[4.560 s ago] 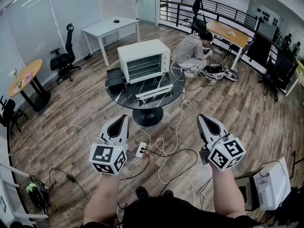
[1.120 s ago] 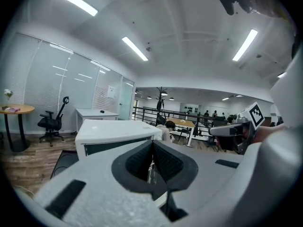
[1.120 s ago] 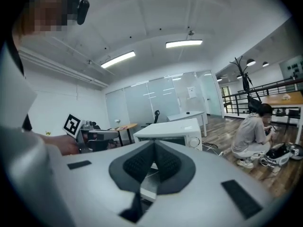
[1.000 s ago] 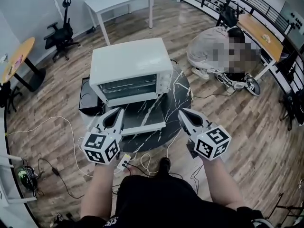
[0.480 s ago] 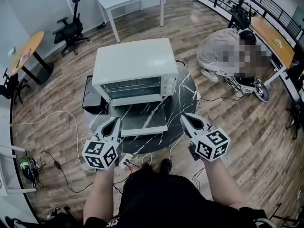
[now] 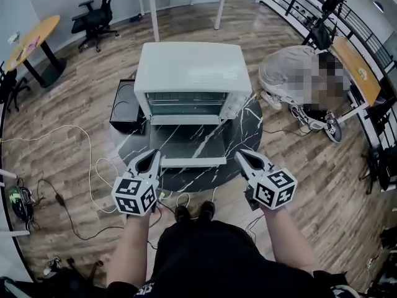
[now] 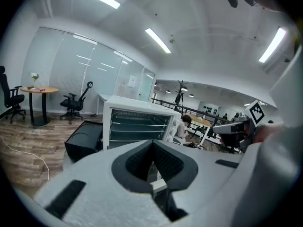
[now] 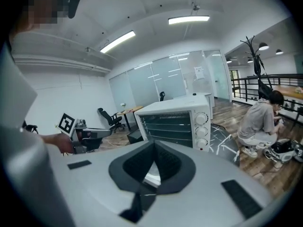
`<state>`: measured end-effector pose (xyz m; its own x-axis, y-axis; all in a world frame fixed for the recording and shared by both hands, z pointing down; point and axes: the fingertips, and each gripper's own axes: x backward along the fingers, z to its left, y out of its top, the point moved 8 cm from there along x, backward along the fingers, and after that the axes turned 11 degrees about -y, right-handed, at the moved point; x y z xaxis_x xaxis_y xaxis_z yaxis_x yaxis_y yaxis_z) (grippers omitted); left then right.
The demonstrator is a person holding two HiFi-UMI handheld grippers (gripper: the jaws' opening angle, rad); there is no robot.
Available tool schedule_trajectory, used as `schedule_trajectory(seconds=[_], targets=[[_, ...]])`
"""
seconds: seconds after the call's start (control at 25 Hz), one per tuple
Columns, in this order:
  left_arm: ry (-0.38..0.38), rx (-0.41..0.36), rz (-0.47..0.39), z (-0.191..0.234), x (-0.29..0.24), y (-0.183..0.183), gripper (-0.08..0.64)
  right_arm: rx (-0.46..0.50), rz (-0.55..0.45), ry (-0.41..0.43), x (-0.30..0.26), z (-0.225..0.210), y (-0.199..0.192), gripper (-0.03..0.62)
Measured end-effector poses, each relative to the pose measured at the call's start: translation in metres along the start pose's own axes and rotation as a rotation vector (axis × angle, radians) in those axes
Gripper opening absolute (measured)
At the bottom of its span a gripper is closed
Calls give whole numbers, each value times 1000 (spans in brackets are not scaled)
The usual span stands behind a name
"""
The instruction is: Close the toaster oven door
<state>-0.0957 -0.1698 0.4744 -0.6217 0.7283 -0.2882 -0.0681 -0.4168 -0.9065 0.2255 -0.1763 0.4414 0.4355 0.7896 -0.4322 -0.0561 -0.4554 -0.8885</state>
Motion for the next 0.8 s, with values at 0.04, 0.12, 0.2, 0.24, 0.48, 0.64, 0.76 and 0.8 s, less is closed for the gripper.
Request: schedule_trajectory(seconds=[0.04, 0.12, 0.2, 0.24, 0.48, 0.64, 0.76, 0.8], targets=[[0, 7, 9, 3, 5, -7, 9, -6, 12, -3, 0, 6, -7, 6], [-1, 12, 30, 8, 14, -20, 9, -21, 31, -13, 0, 16, -22, 6], [7, 14, 53, 14, 21, -34, 11, -26, 50, -22, 0, 25, -36, 8], [16, 17, 65, 17, 24, -40, 11, -26, 60, -26, -1, 28, -42, 9], [5, 47, 141, 34, 21, -76, 70, -35, 137, -55, -21, 23, -77, 61], [12, 80, 195, 44, 16, -98, 94, -36, 189, -88, -38, 16, -104, 105], [17, 101, 241, 50, 13, -116, 118, -58, 229, -114, -47, 11, -124, 140], [22, 109, 251, 53, 12, -121, 126, -68, 244, -125, -50, 9, -131, 149]])
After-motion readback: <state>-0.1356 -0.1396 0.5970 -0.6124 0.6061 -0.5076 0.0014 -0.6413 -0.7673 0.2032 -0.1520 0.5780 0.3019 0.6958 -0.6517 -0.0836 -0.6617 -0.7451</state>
